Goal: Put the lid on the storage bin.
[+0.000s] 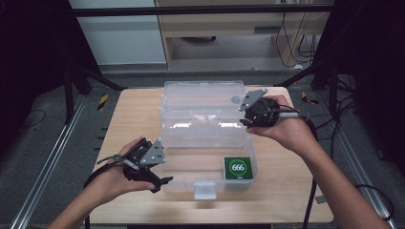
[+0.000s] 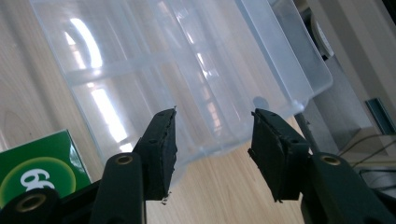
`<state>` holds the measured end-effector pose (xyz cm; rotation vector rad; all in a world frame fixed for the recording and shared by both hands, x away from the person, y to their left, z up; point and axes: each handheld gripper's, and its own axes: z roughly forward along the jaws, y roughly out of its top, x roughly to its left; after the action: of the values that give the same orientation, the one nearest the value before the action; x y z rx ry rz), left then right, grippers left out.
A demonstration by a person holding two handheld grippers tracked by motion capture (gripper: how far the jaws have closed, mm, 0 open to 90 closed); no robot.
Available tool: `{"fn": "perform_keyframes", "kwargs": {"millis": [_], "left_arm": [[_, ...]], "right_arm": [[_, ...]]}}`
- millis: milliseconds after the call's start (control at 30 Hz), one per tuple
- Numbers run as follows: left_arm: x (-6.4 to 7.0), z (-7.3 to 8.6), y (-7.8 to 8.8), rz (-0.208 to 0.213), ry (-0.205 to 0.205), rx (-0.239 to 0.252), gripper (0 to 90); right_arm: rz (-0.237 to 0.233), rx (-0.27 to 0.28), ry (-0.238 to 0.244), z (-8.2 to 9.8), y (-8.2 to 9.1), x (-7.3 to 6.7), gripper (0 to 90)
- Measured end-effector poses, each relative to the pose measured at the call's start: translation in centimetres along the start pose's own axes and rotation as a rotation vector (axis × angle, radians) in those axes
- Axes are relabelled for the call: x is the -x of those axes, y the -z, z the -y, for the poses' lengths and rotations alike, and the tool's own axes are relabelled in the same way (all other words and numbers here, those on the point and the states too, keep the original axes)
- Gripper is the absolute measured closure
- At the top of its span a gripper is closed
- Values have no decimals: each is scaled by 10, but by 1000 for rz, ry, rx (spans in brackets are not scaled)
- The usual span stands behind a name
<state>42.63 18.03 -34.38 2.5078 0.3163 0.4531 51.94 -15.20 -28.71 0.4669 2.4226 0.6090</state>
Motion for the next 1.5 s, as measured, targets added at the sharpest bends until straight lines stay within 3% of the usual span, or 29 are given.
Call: {"fn": "perform_keyframes", "kwargs": {"millis": [233, 433, 667, 967, 1500], "left_arm": [[8, -4, -12, 48, -34, -31, 81], [9, -3, -22, 69, -34, -46, 115], [14, -4, -35, 106, -66, -71, 177], [17, -4, -45, 132, -81, -94, 261], [23, 0, -56, 143, -81, -118, 403]], "right_arm": [[-42, 1, 55, -25, -13, -1, 533], [-72, -19, 82, -33, -28, -1, 551], [-99, -57, 159, -42, -44, -4, 594], [-118, -102, 213, -41, -56, -4, 644], [-118, -114, 243, -39, -65, -3, 725]]}}
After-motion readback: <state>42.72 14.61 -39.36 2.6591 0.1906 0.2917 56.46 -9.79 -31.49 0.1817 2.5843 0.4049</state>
